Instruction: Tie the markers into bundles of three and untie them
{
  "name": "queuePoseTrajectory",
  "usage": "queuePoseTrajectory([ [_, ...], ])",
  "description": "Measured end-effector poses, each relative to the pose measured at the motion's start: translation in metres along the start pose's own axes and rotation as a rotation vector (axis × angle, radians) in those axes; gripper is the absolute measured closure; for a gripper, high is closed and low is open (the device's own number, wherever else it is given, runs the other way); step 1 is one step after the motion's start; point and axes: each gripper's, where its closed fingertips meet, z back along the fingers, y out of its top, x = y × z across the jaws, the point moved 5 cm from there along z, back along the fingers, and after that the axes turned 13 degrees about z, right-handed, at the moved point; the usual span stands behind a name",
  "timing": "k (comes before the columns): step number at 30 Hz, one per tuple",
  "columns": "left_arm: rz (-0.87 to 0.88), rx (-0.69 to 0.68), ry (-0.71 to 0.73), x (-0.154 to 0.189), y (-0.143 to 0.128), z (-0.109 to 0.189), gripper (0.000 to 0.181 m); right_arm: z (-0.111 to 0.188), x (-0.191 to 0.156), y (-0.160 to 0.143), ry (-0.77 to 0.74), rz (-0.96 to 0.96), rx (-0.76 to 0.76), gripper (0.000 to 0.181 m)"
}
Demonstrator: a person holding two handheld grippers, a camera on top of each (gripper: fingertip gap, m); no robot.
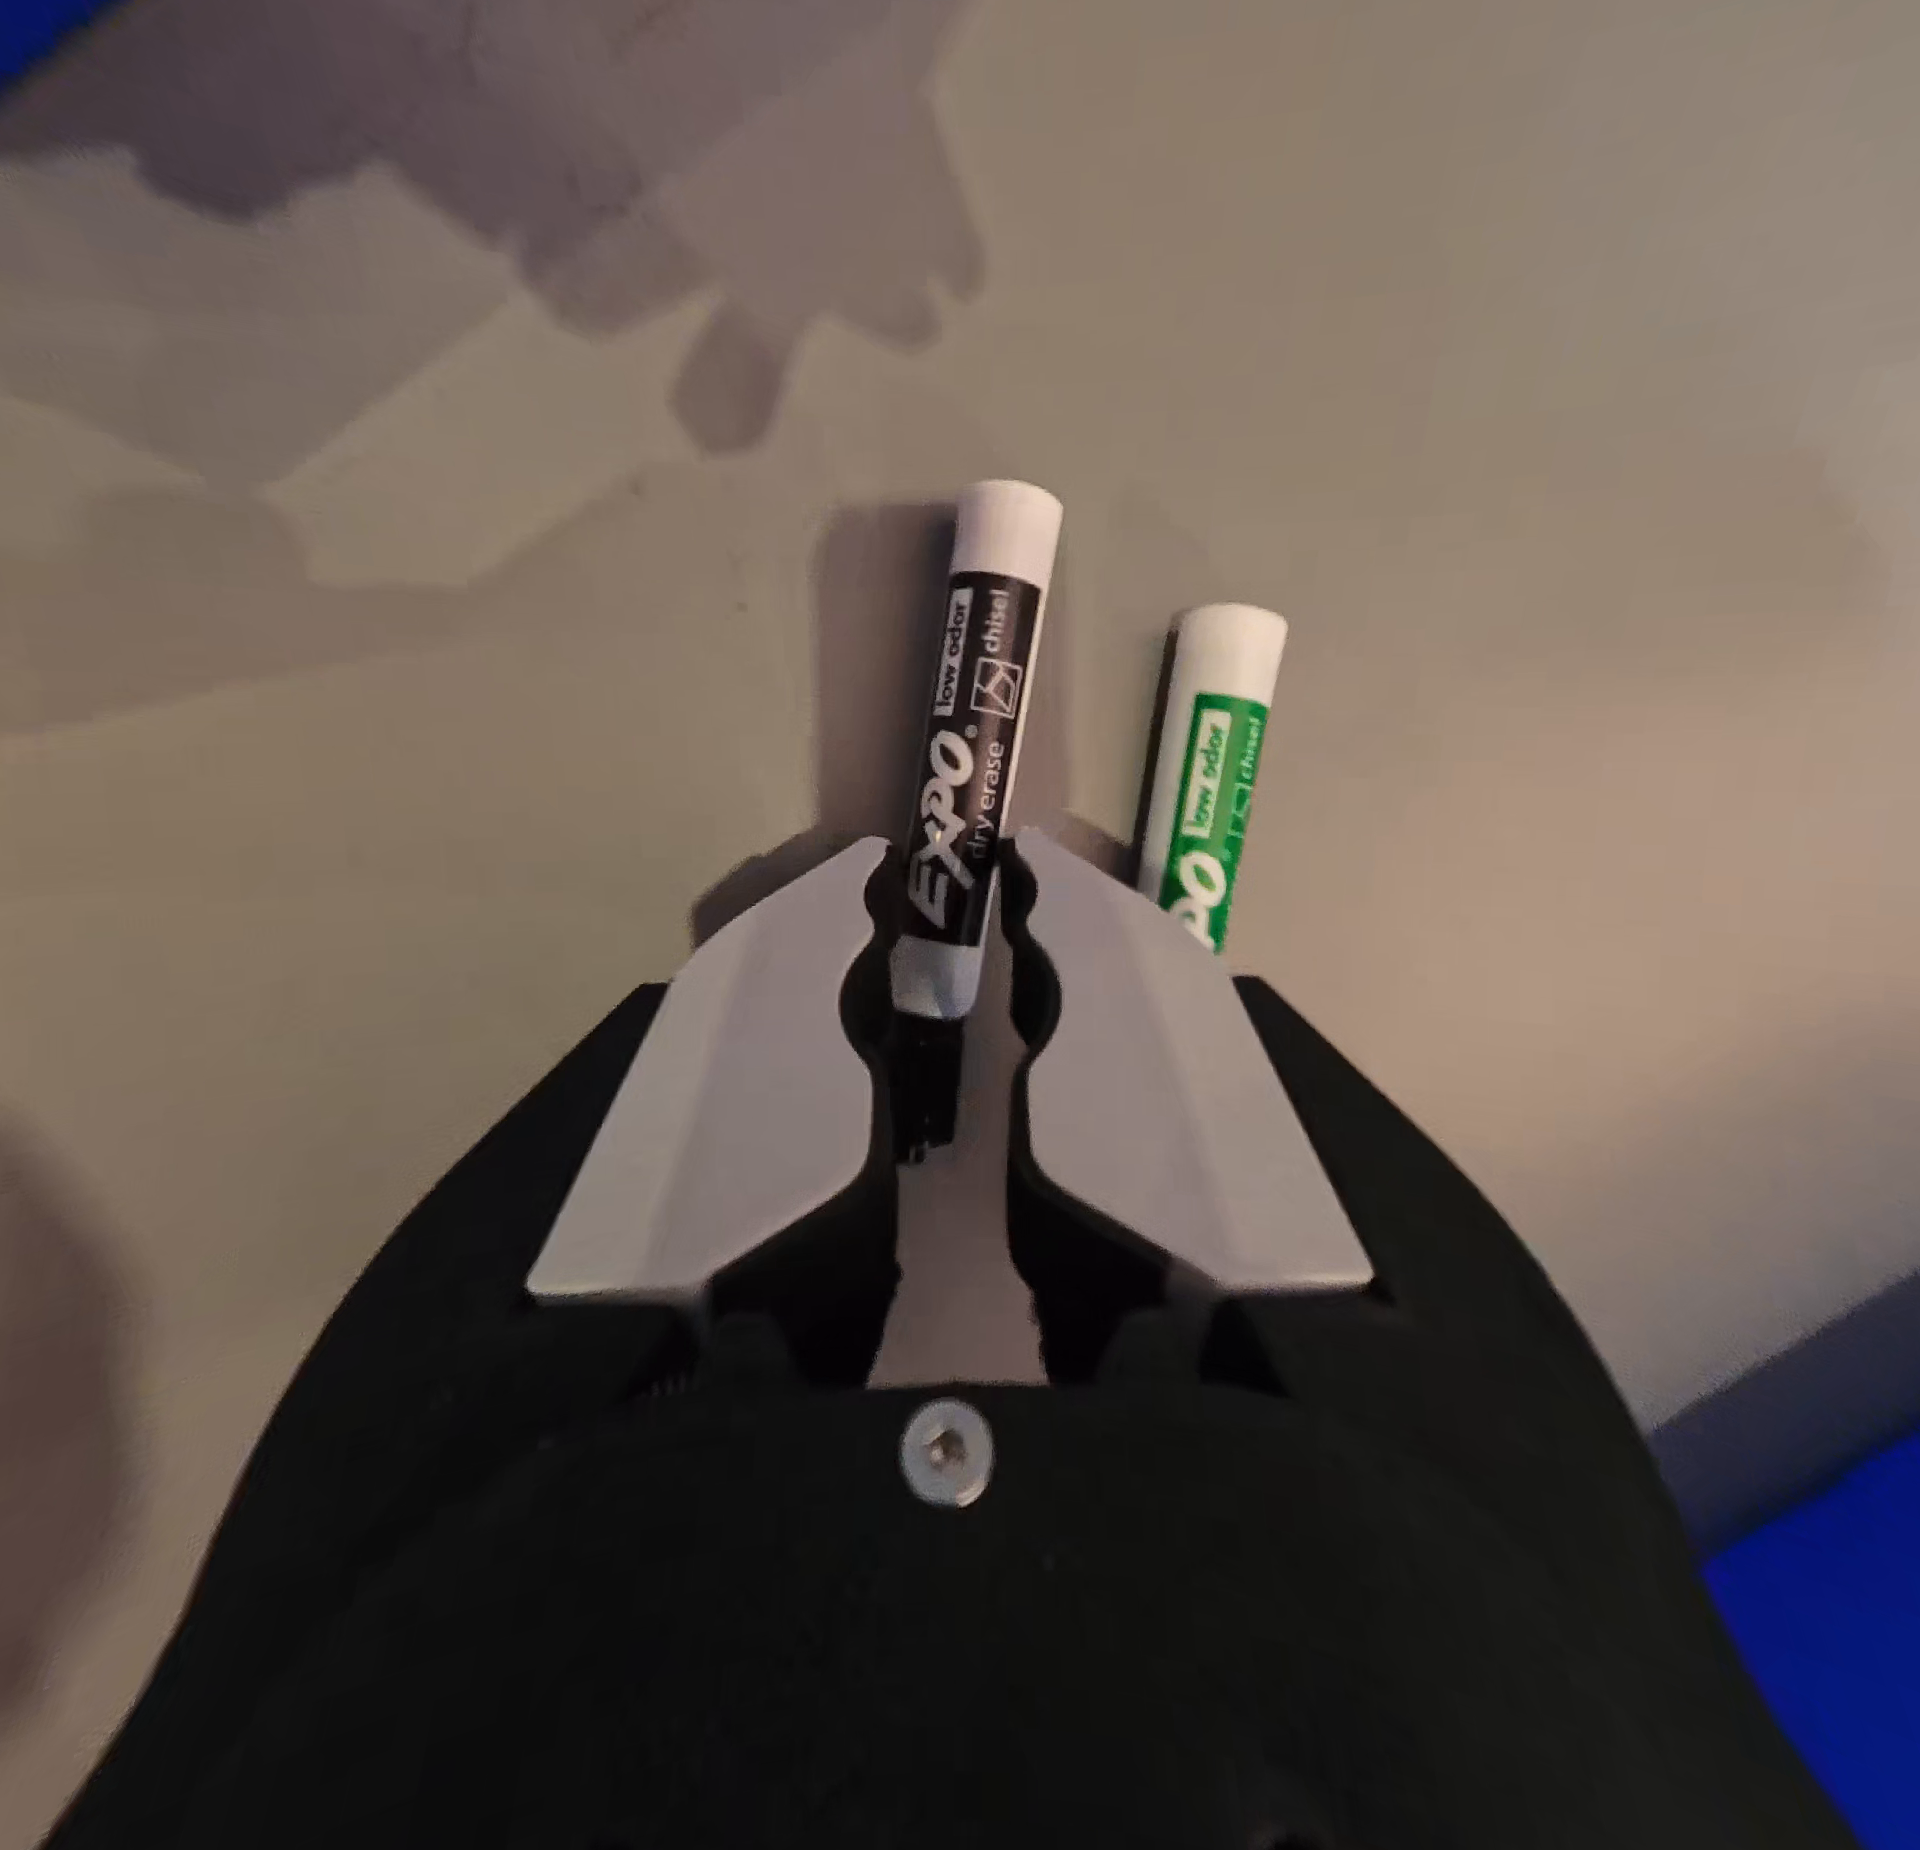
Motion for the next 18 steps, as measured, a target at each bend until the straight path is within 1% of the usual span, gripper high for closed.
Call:
queuePoseTrajectory([
  [5,-0.004,-0.025,-0.004,0.001,-0.003,-0.004,0.166,0.006,0.014,-0.012,-0.023,-0.106,-0.032,0.162],
  [8,-0.005,-0.036,-0.009,0.002,-0.005,-0.006,0.167,0.009,0.017,-0.012,-0.026,-0.106,-0.010,0.161],
  [11,0.004,-0.051,-0.011,-0.001,-0.007,-0.010,0.167,0.019,0.023,-0.008,-0.051,-0.081,0.033,0.156],
  [13,0.022,-0.046,-0.013,-0.005,-0.008,-0.015,0.167,0.033,0.027,-0.001,-0.023,-0.091,0.144,0.152],
  [14,0.031,-0.047,-0.020,-0.006,-0.009,-0.018,0.167,0.042,0.028,0.005,0.016,-0.101,0.238,0.150],
  [16,0.053,-0.058,-0.042,-0.009,-0.012,-0.025,0.167,0.064,0.026,0.020,0.159,-0.125,0.481,0.146],
  [18,0.061,-0.077,-0.067,-0.011,-0.016,-0.033,0.167,0.086,0.023,0.031,0.345,-0.188,0.716,0.138],
])
